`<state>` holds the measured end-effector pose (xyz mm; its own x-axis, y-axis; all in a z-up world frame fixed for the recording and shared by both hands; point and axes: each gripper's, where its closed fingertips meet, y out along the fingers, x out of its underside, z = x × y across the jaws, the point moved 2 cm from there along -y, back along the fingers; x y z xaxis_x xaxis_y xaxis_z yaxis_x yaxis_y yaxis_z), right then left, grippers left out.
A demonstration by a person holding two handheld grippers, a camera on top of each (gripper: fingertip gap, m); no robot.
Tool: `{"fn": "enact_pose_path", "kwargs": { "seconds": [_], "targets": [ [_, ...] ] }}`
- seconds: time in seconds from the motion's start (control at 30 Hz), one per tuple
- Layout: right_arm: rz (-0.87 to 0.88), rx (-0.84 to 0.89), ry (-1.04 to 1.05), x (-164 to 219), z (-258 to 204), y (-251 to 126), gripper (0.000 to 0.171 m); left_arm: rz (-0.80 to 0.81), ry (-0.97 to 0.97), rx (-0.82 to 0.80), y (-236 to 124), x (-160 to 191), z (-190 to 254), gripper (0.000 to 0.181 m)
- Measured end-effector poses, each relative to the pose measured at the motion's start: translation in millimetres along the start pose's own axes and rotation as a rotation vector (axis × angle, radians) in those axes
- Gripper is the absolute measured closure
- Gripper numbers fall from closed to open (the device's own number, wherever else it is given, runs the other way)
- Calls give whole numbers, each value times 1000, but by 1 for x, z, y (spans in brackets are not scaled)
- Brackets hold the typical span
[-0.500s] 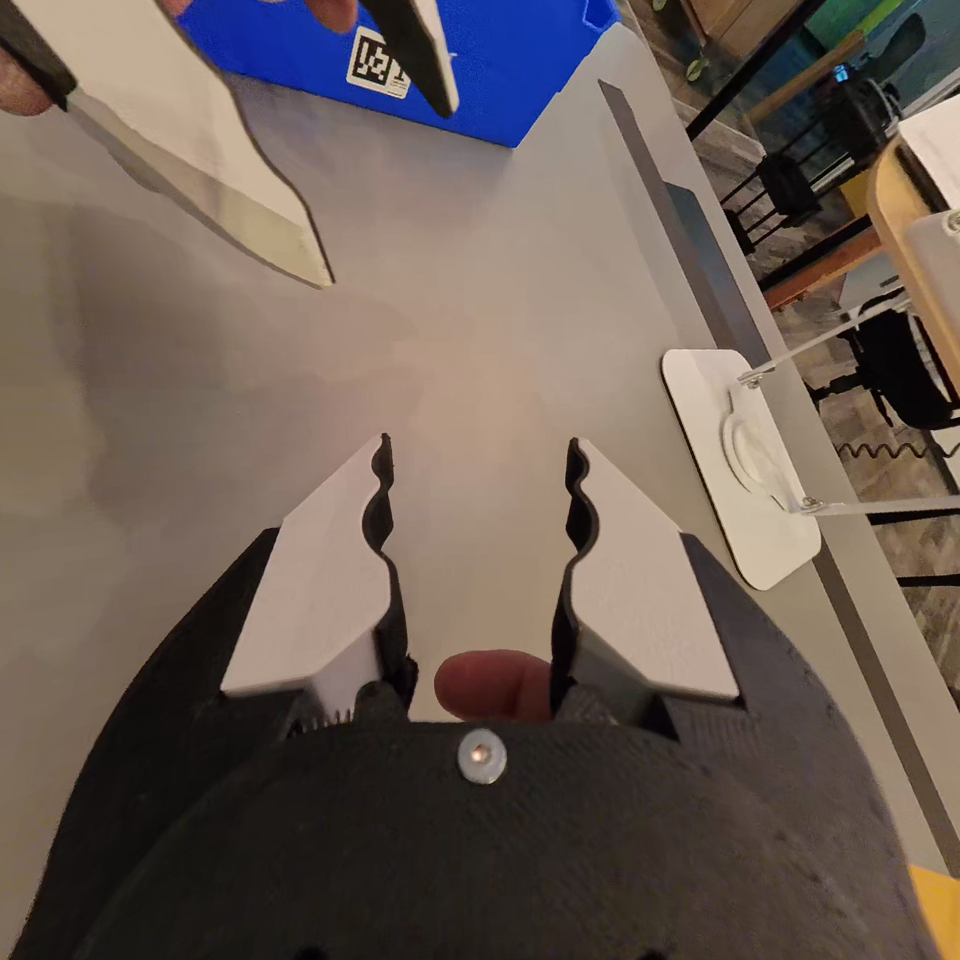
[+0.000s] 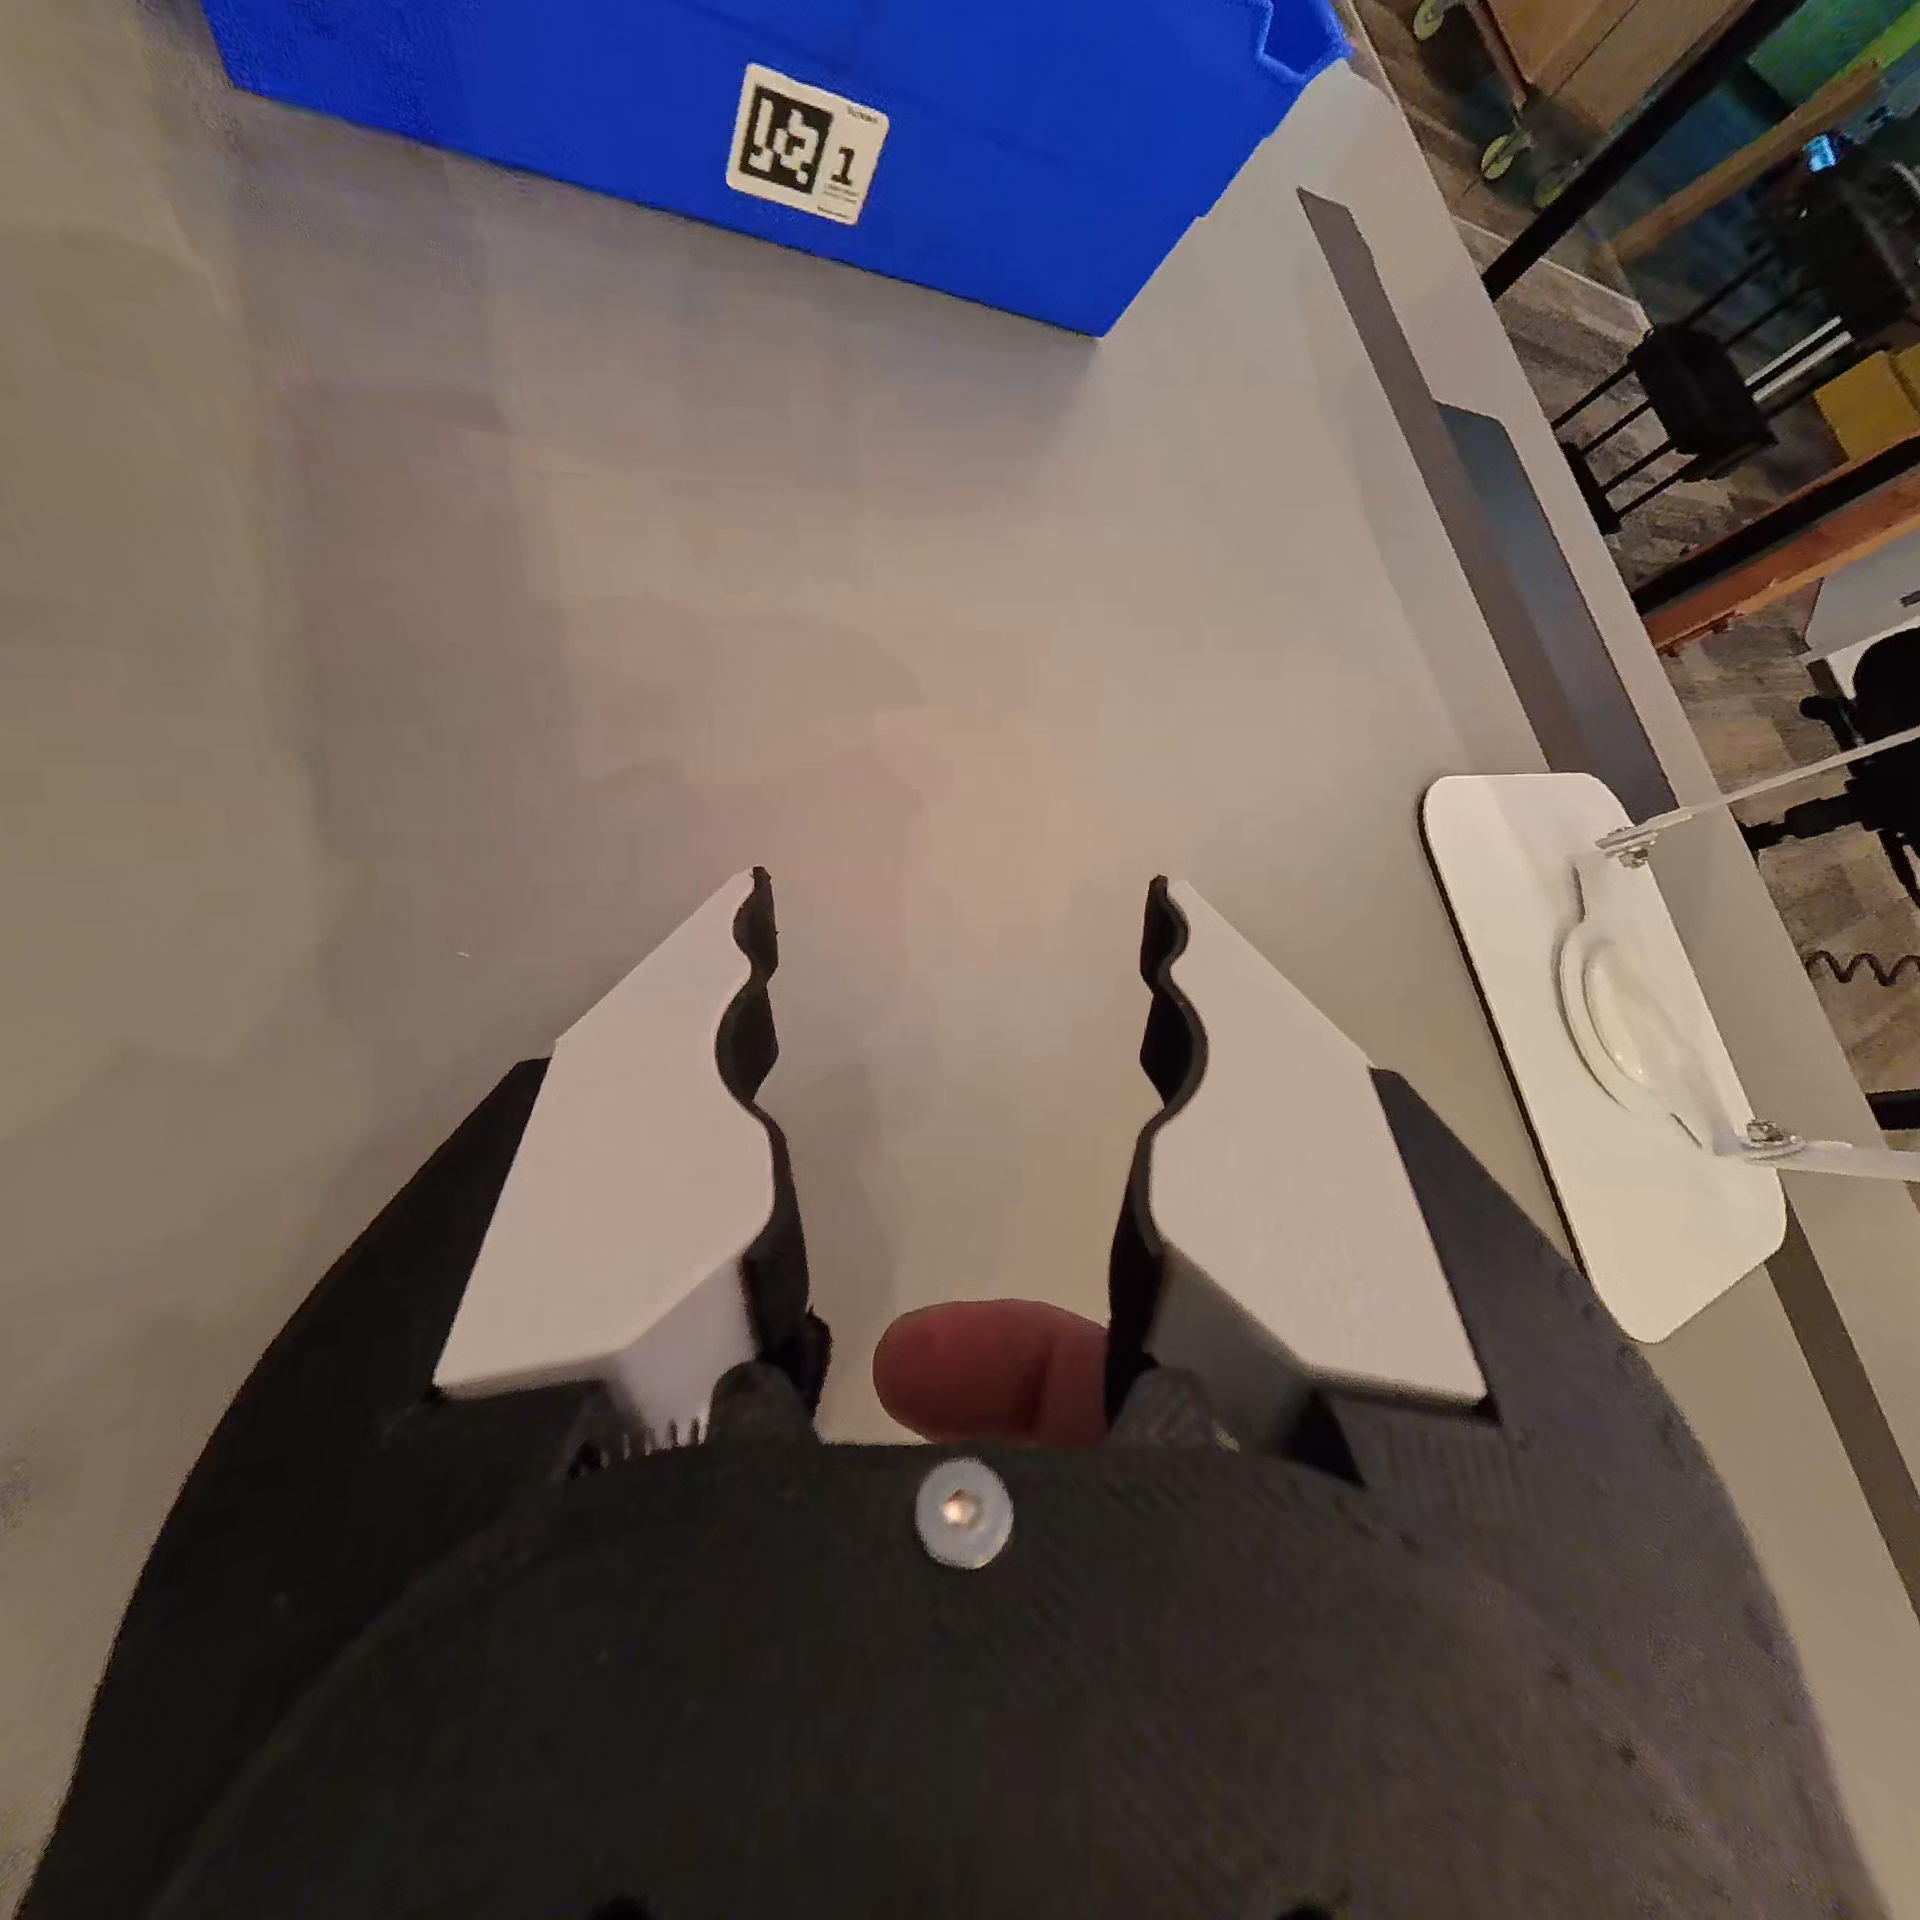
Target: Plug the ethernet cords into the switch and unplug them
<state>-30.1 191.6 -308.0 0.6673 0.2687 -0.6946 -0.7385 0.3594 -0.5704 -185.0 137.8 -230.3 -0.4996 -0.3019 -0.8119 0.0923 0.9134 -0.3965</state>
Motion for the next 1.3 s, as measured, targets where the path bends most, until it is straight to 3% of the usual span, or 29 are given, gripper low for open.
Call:
{"fn": "enact_pose_path", "kwargs": {
  "seconds": [0.27, 0.37, 0.5, 0.8, 0.97, 1.0, 1.3],
  "targets": [
    [-5, -4, 22, 9, 1, 1, 104, -14, 105, -309, -60, 2, -137, 99],
    [-21, -9, 22, 13, -1, 3, 105, -137, 263, -386, -52, 24, -182, 98],
    [-39, -9, 7, 15, -4, 4, 106, -315, 492, -359, -18, 70, -226, 97],
    [-86, -16, 8, 30, -11, 3, 107, -420, 913, -202, 58, 110, -239, 106],
    [-93, -7, 24, 37, -10, -4, 108, -496, 1134, -246, 78, 123, -247, 144],
    [-96, -4, 25, 39, -10, -5, 108, -498, 1159, -260, 81, 123, -247, 144],
    [-95, 26, 41, 45, -3, -16, 110, -423, 1082, -375, 73, 77, -255, 144]
  ]
}}
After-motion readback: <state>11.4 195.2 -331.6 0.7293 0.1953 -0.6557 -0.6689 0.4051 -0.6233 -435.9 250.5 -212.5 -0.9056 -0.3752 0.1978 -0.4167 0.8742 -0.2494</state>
